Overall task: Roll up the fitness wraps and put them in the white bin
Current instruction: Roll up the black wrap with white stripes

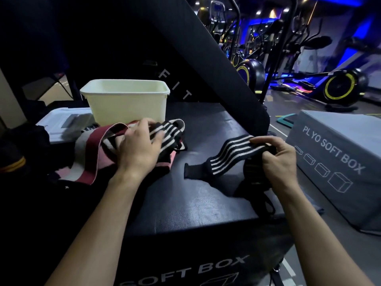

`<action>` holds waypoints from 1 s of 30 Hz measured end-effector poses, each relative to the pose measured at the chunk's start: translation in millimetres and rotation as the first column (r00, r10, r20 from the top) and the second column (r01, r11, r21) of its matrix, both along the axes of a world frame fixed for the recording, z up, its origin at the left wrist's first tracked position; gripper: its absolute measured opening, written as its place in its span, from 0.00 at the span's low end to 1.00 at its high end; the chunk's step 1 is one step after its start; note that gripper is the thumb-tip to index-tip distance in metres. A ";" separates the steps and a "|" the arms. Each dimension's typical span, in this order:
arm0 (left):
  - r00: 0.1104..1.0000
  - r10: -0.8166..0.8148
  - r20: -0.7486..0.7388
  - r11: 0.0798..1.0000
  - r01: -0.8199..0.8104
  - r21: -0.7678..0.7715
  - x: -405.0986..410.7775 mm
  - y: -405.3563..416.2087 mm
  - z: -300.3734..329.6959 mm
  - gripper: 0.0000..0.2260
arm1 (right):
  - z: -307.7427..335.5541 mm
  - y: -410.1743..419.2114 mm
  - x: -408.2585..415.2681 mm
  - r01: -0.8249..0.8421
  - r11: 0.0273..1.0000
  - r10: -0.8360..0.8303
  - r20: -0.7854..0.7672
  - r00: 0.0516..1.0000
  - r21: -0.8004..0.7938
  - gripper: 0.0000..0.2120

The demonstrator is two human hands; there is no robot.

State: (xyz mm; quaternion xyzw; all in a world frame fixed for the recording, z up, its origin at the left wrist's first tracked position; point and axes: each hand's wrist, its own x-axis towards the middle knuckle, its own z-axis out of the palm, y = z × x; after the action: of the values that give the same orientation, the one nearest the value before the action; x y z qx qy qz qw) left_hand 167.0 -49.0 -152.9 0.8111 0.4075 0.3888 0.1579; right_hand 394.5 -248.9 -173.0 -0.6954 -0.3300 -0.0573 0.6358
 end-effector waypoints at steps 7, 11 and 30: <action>0.922 -0.385 0.050 0.888 0.354 0.295 13.5 -46.4 7.4 0.15 | 21.4 2.7 -21.7 -0.288 0.942 0.303 -0.067 0.951 0.171 0.26; 0.776 -0.628 0.050 0.743 0.618 -0.257 28.2 -65.9 -6.2 0.22 | 31.1 2.9 -36.8 -0.373 0.908 0.382 -0.013 0.924 0.190 0.24; 0.295 -0.223 0.929 0.376 0.905 -0.198 15.3 -62.2 18.3 0.06 | 2.7 -0.2 14.1 -0.048 0.808 0.099 0.055 0.994 -0.588 0.12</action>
State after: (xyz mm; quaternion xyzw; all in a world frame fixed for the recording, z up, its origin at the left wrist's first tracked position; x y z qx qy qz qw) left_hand 182.3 -111.1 -134.5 0.5025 0.0444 0.4072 0.7614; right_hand 408.7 -249.2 -170.3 -0.8409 -0.3845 0.0429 0.3785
